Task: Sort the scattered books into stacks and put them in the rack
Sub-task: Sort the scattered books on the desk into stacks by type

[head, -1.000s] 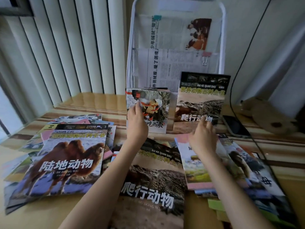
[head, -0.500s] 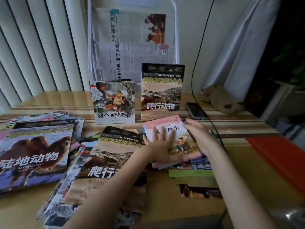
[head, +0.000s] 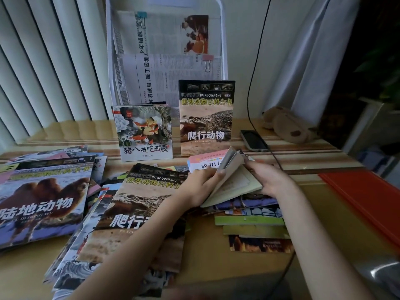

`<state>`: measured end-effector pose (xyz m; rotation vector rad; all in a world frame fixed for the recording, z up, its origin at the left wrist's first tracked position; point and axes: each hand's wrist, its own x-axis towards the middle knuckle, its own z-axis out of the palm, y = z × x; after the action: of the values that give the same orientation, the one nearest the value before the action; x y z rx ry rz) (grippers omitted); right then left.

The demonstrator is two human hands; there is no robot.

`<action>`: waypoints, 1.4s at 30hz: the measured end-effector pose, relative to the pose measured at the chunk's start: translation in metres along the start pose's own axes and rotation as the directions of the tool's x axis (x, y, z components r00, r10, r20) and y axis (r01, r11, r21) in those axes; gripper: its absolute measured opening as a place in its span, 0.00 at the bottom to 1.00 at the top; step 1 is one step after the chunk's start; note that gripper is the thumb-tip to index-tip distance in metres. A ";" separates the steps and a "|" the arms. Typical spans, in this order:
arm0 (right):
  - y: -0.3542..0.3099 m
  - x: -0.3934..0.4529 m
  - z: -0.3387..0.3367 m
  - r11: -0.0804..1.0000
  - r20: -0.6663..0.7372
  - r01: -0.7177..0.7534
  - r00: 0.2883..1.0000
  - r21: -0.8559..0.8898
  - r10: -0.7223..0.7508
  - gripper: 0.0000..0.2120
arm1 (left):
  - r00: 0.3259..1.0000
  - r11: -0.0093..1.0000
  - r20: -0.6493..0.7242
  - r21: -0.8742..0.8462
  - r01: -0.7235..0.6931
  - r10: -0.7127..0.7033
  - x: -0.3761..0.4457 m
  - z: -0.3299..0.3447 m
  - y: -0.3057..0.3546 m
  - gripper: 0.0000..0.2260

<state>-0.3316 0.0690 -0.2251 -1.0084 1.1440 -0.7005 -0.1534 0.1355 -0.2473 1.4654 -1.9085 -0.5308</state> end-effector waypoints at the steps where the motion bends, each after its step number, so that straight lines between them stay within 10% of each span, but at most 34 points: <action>1: 0.001 0.002 -0.002 1.000 -0.022 -0.002 1.000 0.012 0.002 0.18 | 1.000 1.000 0.002 -0.010 0.003 -0.003 -0.001 0.001 0.000 0.22; 5: 0.001 0.009 -0.007 1.000 -0.036 -0.016 0.999 0.017 0.017 0.31 | 0.993 0.998 0.112 0.049 0.041 -0.046 0.000 0.010 -0.007 0.29; 10: 0.002 0.007 -0.007 0.974 -0.105 0.074 0.990 -0.212 -0.098 0.12 | 0.986 0.928 0.139 -0.346 0.137 -0.093 -0.001 0.009 -0.005 0.30; 14: 0.005 0.003 -0.032 0.985 -0.157 0.155 0.977 0.081 -0.141 0.10 | 0.940 0.801 -0.026 -0.531 0.276 -0.341 0.009 0.001 -0.005 0.32; 20: 0.012 -0.006 -0.047 0.972 -0.196 0.151 0.974 0.180 -0.115 0.10 | 0.921 0.305 0.214 -0.898 0.317 -0.326 0.032 0.016 0.011 0.13; 24: 0.008 -0.017 -0.051 0.992 -0.157 0.081 0.985 0.095 -0.065 0.17 | 0.934 0.390 0.203 -0.867 0.311 -0.293 0.033 0.020 0.015 0.08; 27: 0.013 -0.017 -0.049 0.978 -0.301 0.166 0.933 -0.128 -0.198 0.21 | 0.947 0.667 0.142 -0.679 0.305 -0.288 0.034 0.018 0.012 0.10; 29: 0.018 -0.014 -0.051 0.964 -0.393 0.198 0.884 -0.178 -0.254 0.20 | 0.932 0.911 0.028 -0.204 0.358 -0.360 0.037 0.017 0.001 0.18; 31: 0.020 -0.014 -0.056 0.969 -0.441 0.172 0.866 -0.177 -0.235 0.15 | 0.909 0.854 -0.061 0.322 0.409 -0.412 0.034 0.016 -0.017 0.26; 33: 0.023 -0.013 -0.063 0.973 -0.457 0.150 0.863 -0.175 -0.215 0.14 | 0.903 0.785 -0.029 0.482 0.389 -0.429 0.032 0.021 -0.030 0.27; 37: 0.028 -0.009 -0.065 0.970 -0.478 0.200 0.844 -0.138 -0.242 0.13 | 0.902 0.898 0.049 0.130 0.420 -0.428 0.041 0.023 -0.025 0.28; 42: 0.035 -0.011 -0.060 0.944 -0.514 0.312 0.796 -0.105 -0.320 0.11 | 0.871 0.775 0.139 -0.404 0.485 -0.472 0.043 0.021 -0.012 0.38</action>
<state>-0.3934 0.0756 -0.2582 -1.0648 1.4666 -1.3015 -0.1666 0.0891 -0.2583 1.6350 -1.2969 -1.1371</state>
